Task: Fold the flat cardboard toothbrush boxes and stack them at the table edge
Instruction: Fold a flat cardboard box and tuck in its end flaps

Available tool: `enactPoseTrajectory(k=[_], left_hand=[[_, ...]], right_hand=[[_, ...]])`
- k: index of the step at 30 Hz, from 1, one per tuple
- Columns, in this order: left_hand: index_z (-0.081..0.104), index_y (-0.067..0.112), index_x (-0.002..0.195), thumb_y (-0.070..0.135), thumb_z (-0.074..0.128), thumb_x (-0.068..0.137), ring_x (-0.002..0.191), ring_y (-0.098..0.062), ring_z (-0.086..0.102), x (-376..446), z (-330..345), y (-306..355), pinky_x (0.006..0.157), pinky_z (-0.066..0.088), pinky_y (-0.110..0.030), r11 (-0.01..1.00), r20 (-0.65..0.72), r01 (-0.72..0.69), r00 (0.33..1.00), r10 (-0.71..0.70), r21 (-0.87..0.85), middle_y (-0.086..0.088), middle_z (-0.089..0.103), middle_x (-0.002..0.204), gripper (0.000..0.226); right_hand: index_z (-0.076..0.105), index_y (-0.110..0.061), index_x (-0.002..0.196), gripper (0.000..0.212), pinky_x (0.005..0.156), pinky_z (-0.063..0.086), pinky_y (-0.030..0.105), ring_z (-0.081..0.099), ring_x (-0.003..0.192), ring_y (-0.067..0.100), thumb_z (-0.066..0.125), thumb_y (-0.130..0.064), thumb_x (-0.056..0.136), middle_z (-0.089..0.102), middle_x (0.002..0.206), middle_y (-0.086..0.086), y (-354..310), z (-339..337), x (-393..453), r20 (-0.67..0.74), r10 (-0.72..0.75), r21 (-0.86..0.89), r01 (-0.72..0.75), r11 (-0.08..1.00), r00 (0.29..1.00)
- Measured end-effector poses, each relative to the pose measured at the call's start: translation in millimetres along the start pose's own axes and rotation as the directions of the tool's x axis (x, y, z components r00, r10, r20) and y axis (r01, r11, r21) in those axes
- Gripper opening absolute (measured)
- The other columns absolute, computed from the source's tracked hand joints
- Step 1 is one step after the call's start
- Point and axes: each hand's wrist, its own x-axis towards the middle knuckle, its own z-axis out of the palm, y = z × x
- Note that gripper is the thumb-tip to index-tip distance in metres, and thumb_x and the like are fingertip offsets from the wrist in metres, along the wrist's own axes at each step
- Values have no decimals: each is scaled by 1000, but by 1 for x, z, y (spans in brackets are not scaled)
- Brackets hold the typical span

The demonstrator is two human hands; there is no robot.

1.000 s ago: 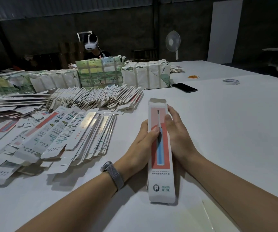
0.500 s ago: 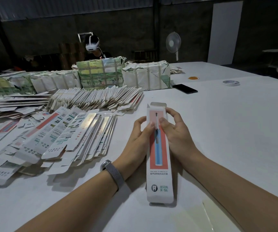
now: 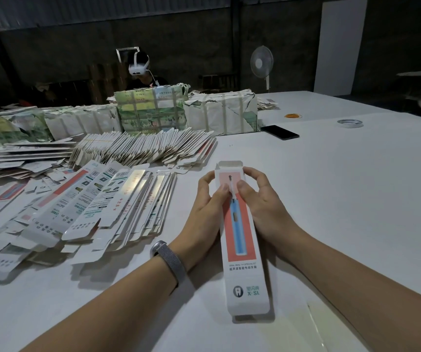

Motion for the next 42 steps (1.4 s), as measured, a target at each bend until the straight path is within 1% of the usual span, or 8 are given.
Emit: enactPoseTrajectory(k=[9,13,16,20,27,34,38,42], left_hand=[[42,33,129,46,51,90,70,-18,75,-1,-1,2,62,58,-24,997,24,2,1000,-4,73,-1,77,83,42],[41,29,133,44,51,92,72,-18,75,-2,0,3,63,58,-25,996,29,3,1000,-5,84,-1,77,85,45],[43,38,125,47,51,90,73,-18,75,-3,0,4,65,58,-26,996,36,10,999,-13,93,-1,77,85,37],[43,46,119,50,51,89,73,-17,75,-4,-1,6,65,58,-24,994,52,25,998,-31,108,1,77,84,31],[45,35,124,48,52,89,74,-20,76,-4,0,7,65,58,-26,995,48,24,998,-28,95,-1,77,88,38],[46,40,121,49,51,92,77,-20,76,-7,2,8,67,58,-25,990,66,27,997,-36,136,-2,78,90,31],[45,32,125,35,48,106,74,-18,76,-8,2,10,64,58,-23,991,73,26,997,-36,132,-2,78,87,19],[43,31,125,33,46,107,73,-17,76,-9,3,14,63,58,-22,990,83,45,995,-56,133,0,78,85,19]], right_hand=[[47,-44,112,10,62,60,25,76,77,20,46,-43,103,75,86,-7,2,-3,0,0,22,-16,-22,1000,1000],[47,-40,114,11,71,63,35,76,77,23,44,-42,104,75,94,1,2,-4,0,3,39,-16,-39,999,999],[47,-38,116,11,76,63,39,76,78,24,44,-40,105,74,97,4,0,-4,0,6,46,-7,-46,999,999],[46,-36,113,9,71,63,33,76,77,22,43,-38,105,74,98,4,-2,-4,-3,5,57,-8,-57,998,998],[47,-36,113,9,71,63,32,75,77,22,43,-38,105,74,95,2,-1,-3,-3,-4,51,-3,-51,999,999],[48,-26,110,10,66,60,27,75,78,20,49,-34,103,70,99,4,2,-4,-1,-70,34,38,-31,999,997],[51,-25,108,9,64,58,24,74,78,19,53,-31,102,69,99,1,2,-4,-1,-121,-6,21,8,1000,993],[51,-28,109,9,66,60,26,74,81,20,55,-28,101,67,105,0,1,-5,-2,-141,-46,10,47,999,989]])
